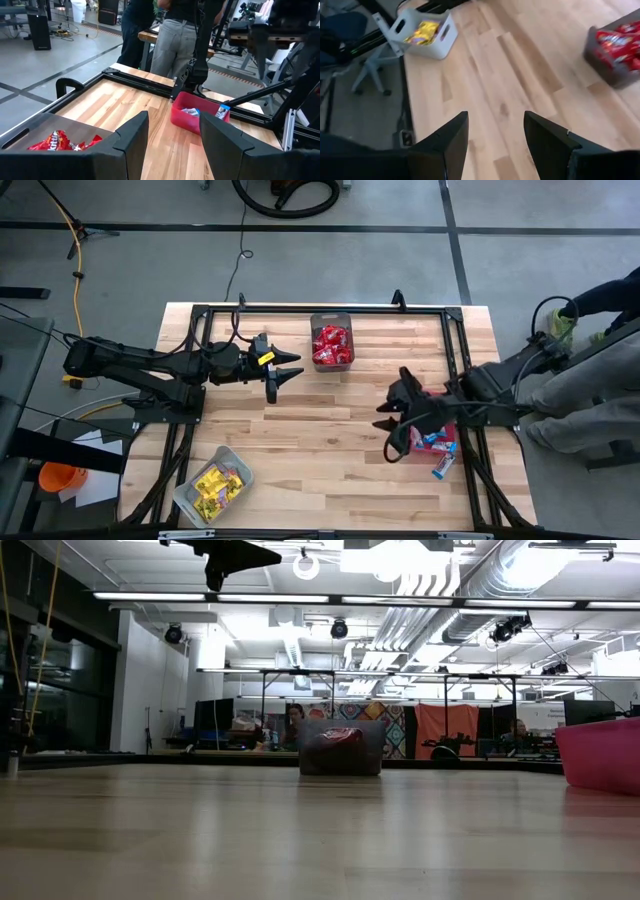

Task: Sort candy
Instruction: Put the white chocolate candy into the red bin

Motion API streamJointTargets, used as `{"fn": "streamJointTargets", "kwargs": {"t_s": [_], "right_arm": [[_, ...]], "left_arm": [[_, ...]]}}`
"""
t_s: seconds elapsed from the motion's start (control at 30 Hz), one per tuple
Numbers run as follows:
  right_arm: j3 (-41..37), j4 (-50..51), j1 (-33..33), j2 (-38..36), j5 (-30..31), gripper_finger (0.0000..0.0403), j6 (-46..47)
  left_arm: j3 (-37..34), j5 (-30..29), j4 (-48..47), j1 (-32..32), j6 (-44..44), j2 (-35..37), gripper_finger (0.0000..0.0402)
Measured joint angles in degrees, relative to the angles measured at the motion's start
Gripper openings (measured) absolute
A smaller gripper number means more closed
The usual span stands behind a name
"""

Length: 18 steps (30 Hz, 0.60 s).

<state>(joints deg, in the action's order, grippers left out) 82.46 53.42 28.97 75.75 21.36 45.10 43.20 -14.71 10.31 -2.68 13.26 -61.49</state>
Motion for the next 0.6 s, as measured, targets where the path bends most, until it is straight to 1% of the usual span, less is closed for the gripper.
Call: {"fn": "streamJointTargets", "kwargs": {"t_s": [0.1,0.17,0.2,0.27,0.37,0.43,0.53,0.6], "right_arm": [[0.0,0.25,-0.95,-0.04,2.2,0.0185,-0.35],[-0.03,0.8,-1.9,-0.07,1.98,0.0185,1.18],[-0.37,0.42,-2.46,-0.08,0.7,0.0185,2.68],[-1.42,-0.26,-3.88,-0.09,-4.77,0.0185,6.27],[-3.74,-1.88,-4.95,-0.09,-17.56,0.0185,11.07],[-6.59,-3.4,-4.59,-0.09,-25.4,0.0185,15.89],[-12.5,-4.83,-1.85,-0.09,-33.21,0.0185,25.58],[-17.4,-5.18,0.85,-0.08,-37.11,0.0185,34.48]], "left_arm": [[0.0,0.01,0.01,0.0,0.02,0.0,0.0165],[0.0,0.01,0.01,0.0,0.03,0.0,0.0165],[0.0,0.01,0.01,0.0,0.04,0.0,0.0165],[0.0,0.01,0.01,0.0,0.02,0.0,0.0165],[0.0,0.01,0.01,0.0,0.02,0.0,0.0165],[0.0,0.01,0.01,0.0,-0.3,0.0,0.0165],[0.0,0.01,-0.01,0.0,-1.93,0.0,0.0165],[0.0,0.01,-0.01,0.0,-2.57,0.0,0.0165]]}}
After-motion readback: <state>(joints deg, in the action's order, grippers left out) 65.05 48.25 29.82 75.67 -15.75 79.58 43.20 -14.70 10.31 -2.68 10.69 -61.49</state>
